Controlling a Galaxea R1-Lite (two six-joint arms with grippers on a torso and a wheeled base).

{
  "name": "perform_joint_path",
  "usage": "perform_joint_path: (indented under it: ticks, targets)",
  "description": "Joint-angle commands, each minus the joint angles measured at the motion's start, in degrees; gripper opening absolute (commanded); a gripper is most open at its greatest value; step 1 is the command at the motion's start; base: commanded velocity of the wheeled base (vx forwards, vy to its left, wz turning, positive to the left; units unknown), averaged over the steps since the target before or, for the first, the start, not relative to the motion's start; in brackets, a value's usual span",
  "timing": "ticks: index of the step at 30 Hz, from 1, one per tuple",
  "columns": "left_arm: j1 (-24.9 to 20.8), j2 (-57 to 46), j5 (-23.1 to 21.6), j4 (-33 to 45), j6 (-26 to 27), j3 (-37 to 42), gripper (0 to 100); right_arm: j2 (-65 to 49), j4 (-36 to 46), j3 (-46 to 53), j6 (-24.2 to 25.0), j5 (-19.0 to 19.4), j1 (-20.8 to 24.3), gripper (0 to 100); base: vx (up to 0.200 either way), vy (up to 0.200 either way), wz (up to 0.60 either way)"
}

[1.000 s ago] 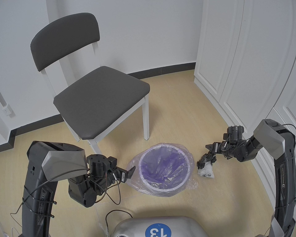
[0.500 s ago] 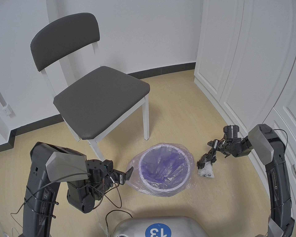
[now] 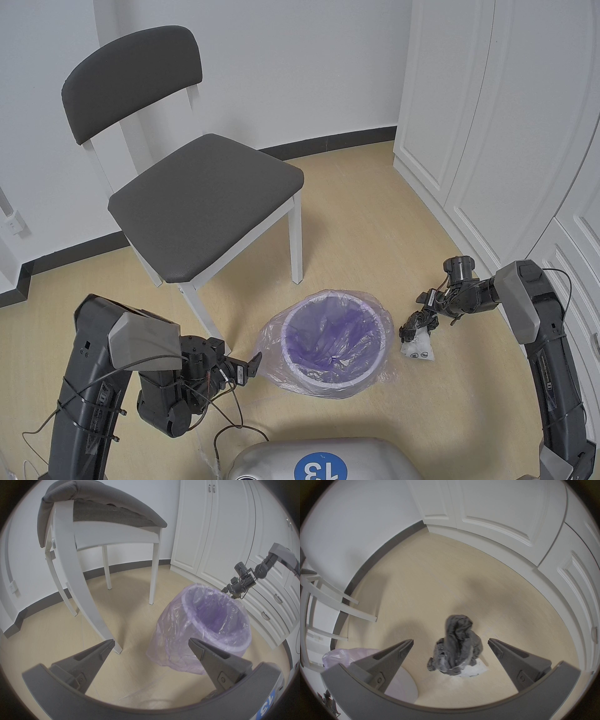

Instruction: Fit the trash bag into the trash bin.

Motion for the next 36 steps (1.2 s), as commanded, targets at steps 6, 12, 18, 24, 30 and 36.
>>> perform_joint_path:
  ticks: [6, 12, 18, 24, 30, 36]
  targets:
    - [0.2, 2.0, -0.1, -1.0, -0.4, -0.1, 100, 4.2, 0.4, -1.6, -6.3, 0.6, -0.3, 100, 0.000, 0.000, 0.00]
    - [0.1, 2.1, -0.1, -1.0, -2.1, -0.5, 100, 5.6, -2.1, -1.6, -8.6, -0.3, -0.6, 100, 0.000, 0.000, 0.00]
    - [0.0, 2.1, 0.1, -1.0, -2.6, -0.5, 100, 6.4, -5.1, -1.6, -8.6, -0.5, -0.8, 100, 0.000, 0.000, 0.00]
    - [0.0, 2.1, 0.0, -1.0, -2.6, -0.5, 100, 7.4, -9.7, -1.6, -8.8, -2.3, -0.7, 100, 0.000, 0.000, 0.00]
    - [0.0, 2.1, 0.0, -1.0, -2.7, -0.5, 100, 7.9, -12.1, -1.6, -8.8, -2.8, -0.5, 100, 0.000, 0.000, 0.00]
    - [0.0, 2.1, 0.0, -1.0, -2.7, -0.5, 100, 7.7, -12.2, -1.6, -8.8, -2.9, -0.2, 0, 0.000, 0.000, 0.00]
